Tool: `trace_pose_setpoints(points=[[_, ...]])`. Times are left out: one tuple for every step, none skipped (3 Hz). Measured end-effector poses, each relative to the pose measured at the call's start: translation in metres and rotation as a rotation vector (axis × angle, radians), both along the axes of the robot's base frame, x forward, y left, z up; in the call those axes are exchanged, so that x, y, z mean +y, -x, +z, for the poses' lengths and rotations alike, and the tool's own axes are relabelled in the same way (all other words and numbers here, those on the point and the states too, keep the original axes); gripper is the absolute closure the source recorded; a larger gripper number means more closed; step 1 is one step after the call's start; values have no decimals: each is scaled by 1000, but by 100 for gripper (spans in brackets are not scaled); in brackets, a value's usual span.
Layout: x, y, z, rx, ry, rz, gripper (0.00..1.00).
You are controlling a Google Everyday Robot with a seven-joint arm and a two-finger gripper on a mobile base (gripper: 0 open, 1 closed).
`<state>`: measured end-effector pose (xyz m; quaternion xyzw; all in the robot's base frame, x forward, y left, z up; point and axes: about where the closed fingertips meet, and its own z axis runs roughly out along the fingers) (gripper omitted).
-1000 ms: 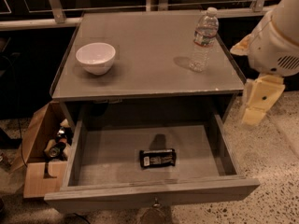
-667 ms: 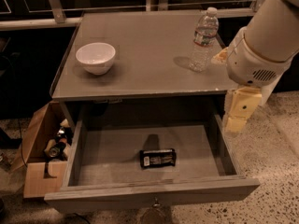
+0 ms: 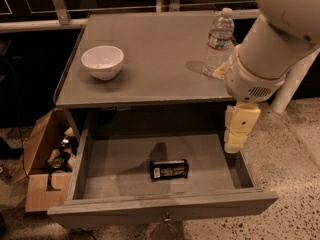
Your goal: Pick rxbar chocolate from top drawer and place on counter
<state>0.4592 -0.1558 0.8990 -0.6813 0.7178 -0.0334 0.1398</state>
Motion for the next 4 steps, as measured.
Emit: trace_pose_setpoints(points=[[10, -24, -39, 1, 41, 34, 0], [10, -24, -40, 2, 41, 34, 0], [23, -23, -69, 27, 53, 51, 0], [36, -29, -128, 55, 75, 72, 0]])
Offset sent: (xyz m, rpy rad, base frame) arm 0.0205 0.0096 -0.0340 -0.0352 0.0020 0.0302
